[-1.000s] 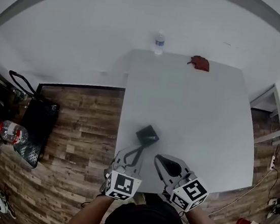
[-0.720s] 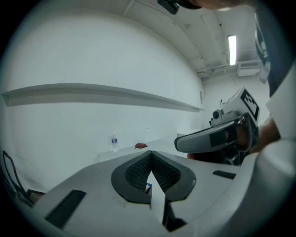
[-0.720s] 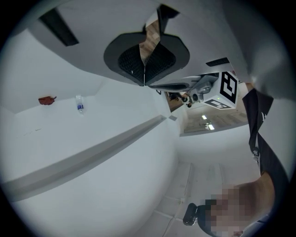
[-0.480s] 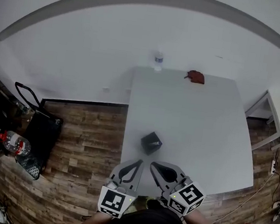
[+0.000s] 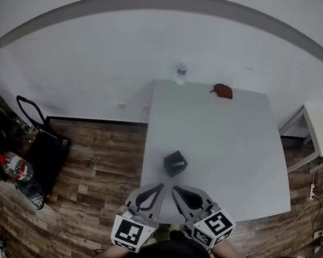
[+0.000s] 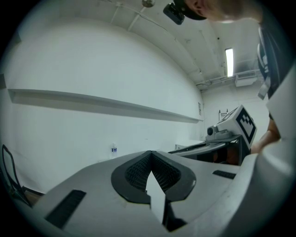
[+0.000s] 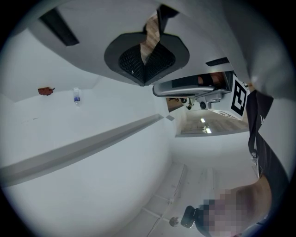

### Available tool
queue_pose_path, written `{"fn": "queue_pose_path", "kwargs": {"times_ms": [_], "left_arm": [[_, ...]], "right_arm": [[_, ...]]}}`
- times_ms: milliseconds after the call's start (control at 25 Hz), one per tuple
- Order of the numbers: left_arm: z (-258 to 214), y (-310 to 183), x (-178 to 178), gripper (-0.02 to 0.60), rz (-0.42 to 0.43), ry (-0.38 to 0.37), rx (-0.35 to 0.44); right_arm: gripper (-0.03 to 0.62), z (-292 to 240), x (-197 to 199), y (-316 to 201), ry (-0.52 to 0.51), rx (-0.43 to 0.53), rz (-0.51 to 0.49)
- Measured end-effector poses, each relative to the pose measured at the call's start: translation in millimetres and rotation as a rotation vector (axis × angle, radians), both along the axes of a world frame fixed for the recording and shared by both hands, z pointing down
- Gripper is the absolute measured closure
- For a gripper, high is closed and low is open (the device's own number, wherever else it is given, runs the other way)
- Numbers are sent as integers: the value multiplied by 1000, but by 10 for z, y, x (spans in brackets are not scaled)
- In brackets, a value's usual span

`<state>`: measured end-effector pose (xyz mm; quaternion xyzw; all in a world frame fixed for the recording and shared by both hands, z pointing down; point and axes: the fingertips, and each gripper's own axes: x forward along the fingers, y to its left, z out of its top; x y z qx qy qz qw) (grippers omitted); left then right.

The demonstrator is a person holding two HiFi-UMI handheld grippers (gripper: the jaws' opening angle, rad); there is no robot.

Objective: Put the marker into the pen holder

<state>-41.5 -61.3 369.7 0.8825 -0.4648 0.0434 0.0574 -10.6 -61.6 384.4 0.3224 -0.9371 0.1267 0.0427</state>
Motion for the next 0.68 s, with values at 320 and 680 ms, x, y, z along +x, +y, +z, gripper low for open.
{"fn": "queue_pose_path", "kwargs": {"times_ms": [320,680], "left_arm": [[-27,3,-74,577,-3,5,3],[-38,-57,-124,577,-12,14,9]], "right_arm": [[579,-16,-79,12,3,4,0],[579,-21,-121,-51,12,17,0]]}}
